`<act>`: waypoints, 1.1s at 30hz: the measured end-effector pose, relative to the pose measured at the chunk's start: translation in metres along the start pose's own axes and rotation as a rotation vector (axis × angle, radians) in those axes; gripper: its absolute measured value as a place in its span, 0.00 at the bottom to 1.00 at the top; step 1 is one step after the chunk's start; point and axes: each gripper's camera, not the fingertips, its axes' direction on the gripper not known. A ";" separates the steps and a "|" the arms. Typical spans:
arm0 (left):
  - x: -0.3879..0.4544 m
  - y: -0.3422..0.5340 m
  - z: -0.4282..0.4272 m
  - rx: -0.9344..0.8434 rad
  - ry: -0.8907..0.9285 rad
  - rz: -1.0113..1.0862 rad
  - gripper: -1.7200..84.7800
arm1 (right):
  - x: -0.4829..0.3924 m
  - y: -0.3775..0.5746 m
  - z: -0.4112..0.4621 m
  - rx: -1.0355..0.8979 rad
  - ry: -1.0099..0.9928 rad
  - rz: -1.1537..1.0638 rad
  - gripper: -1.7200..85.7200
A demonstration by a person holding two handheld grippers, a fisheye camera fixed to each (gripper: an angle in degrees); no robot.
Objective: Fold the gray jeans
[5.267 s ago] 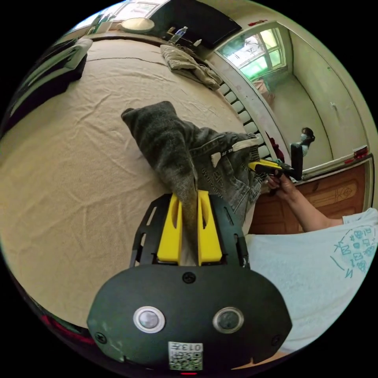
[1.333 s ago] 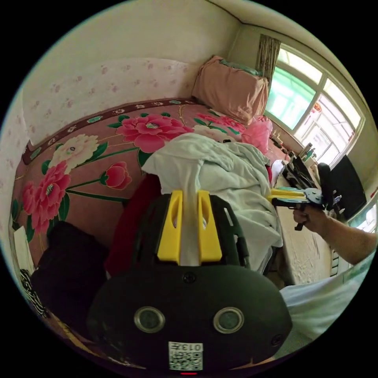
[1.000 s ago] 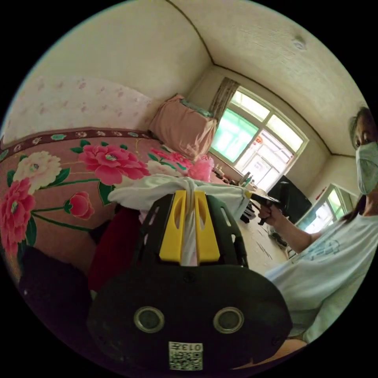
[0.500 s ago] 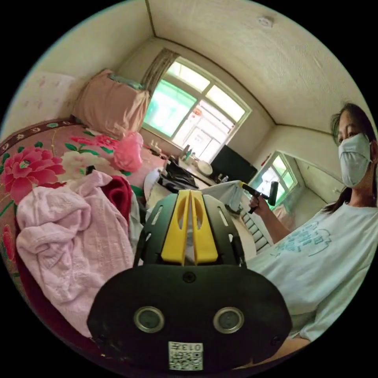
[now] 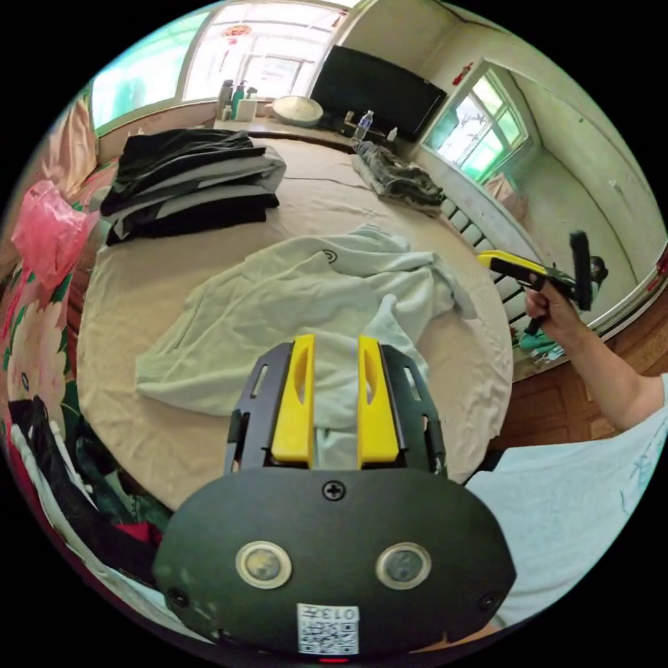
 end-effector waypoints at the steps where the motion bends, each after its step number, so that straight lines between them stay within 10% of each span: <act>1: 0.004 -0.021 0.017 -0.032 -0.030 0.021 0.17 | -0.002 0.002 -0.005 0.015 -0.004 -0.003 0.15; 10: 0.065 -0.112 0.104 -0.337 -0.027 0.157 0.05 | -0.093 0.039 -0.003 -0.046 -0.379 -0.280 0.15; 18: 0.021 -0.122 0.001 0.016 0.249 -0.102 0.03 | -0.148 0.061 -0.029 -0.073 -0.556 -0.349 0.21; 33: 0.063 -0.085 -0.154 0.296 0.091 -0.023 0.03 | -0.165 0.089 -0.186 0.271 -0.129 -0.485 0.04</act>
